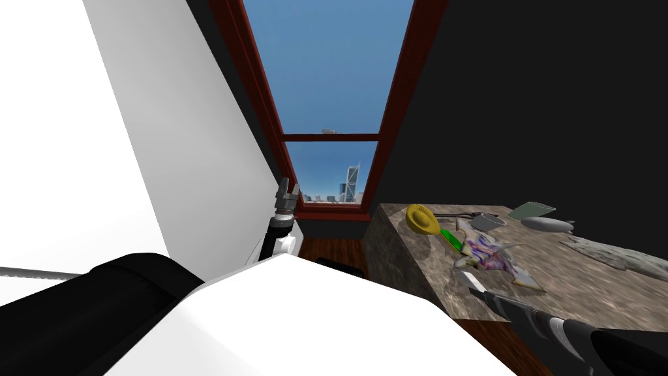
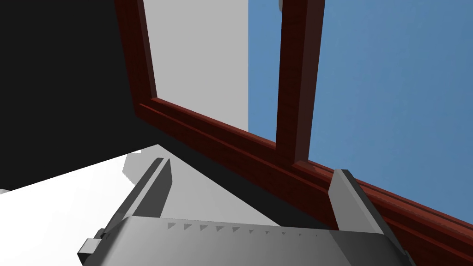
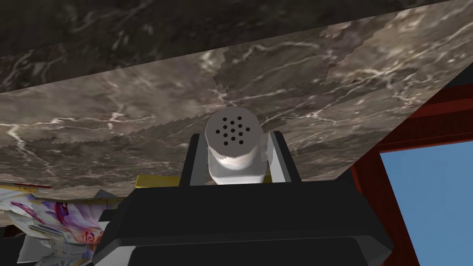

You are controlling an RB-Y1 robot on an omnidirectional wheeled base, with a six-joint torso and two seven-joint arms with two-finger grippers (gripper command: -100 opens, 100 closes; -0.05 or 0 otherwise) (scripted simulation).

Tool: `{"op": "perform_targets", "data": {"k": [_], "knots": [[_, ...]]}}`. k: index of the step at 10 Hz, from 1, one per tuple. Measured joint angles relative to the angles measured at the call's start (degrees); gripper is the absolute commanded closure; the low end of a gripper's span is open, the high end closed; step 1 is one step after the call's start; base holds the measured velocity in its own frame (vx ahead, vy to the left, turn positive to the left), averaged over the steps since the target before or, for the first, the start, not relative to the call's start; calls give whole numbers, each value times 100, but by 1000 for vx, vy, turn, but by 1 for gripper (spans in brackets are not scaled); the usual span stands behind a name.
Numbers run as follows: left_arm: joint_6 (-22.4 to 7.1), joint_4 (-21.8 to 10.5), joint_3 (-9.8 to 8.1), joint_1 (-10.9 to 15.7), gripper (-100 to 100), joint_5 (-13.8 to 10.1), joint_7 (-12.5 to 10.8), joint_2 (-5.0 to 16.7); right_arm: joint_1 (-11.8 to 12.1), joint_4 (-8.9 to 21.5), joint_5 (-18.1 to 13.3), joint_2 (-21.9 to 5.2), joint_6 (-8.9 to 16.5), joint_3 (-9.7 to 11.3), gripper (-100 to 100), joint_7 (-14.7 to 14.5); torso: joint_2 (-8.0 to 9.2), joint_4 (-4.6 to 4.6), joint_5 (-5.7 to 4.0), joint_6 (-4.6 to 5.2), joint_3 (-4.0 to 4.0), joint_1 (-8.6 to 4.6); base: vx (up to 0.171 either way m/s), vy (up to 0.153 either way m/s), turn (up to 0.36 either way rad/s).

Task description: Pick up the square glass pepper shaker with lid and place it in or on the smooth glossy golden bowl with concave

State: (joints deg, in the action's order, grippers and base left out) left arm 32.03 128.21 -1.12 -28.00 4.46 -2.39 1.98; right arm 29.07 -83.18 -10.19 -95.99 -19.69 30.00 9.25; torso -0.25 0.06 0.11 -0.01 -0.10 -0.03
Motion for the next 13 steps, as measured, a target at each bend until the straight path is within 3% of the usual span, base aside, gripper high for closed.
{"op": "perform_targets", "data": {"k": [5,7,9,13], "knots": [[0,0,0,-1,0,0,0,0,11,-287,49,-618,-127,-69,100,81,-48,0,24,-27,-23,24,80,-11,31],[0,0,0,-1,0,0,0,0,-136,-374,-104,-794,-163,6,100,216,-49,1,35,-29,-23,29,83,-20,26],[0,0,0,-1,0,0,0,0,-32,-490,25,-1024,-188,-78,100,163,-33,6,44,-27,-13,39,51,-19,13],[0,0,0,-1,0,0,0,0,-57,-690,70,-1503,-257,-137,100,222,-17,18,68,-27,1,64,55,-19,16]]}}
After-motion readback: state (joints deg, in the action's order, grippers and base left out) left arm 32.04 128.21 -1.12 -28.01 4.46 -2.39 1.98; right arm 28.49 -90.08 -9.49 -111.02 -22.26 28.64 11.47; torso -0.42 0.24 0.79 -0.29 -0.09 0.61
